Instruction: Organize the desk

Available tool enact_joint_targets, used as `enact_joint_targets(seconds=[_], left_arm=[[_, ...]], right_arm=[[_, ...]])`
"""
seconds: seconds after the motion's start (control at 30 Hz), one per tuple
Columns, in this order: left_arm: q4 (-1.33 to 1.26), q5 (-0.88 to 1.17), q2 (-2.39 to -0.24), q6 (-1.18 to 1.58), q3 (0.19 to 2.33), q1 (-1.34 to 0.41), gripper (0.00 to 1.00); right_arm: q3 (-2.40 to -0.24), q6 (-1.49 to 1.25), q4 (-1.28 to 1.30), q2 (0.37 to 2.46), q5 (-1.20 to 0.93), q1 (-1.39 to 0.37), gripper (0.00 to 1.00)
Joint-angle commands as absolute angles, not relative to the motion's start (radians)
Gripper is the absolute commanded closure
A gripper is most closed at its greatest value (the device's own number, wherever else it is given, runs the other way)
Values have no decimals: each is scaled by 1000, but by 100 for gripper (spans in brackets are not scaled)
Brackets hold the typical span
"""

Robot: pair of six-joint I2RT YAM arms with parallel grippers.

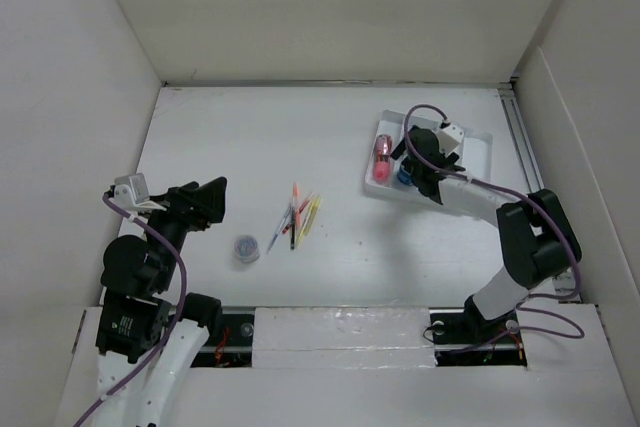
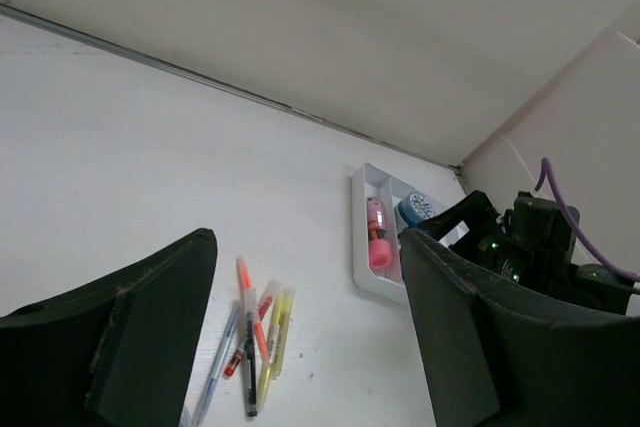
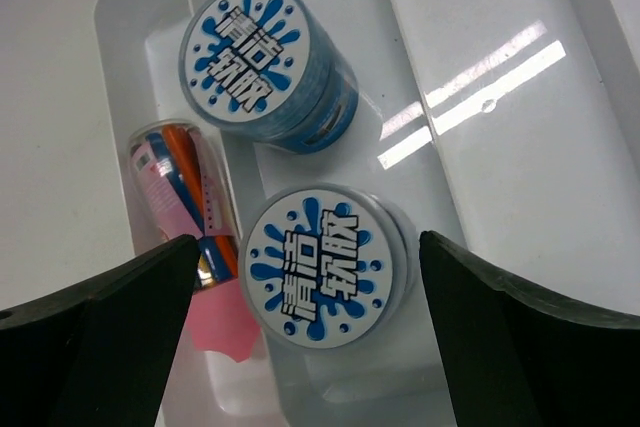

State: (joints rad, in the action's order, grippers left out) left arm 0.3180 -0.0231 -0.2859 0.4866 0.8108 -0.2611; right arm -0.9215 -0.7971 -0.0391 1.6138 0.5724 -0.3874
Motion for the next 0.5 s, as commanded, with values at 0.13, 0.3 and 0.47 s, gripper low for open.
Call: enact_joint_targets(seconds=[0.13,0.3,0.47], left_arm=[[268,-6,-282,476,804,-262,26],[281,-35,-268,479,810,-262,25],[284,-49,-273,483,815,-262,25]], right_arm=[[-963,-692,-141,1534,632,-593,14],[-1014,-577,-186,1554,670,-885,89],[-1049,-388,-264,1661,522,-1121,81]])
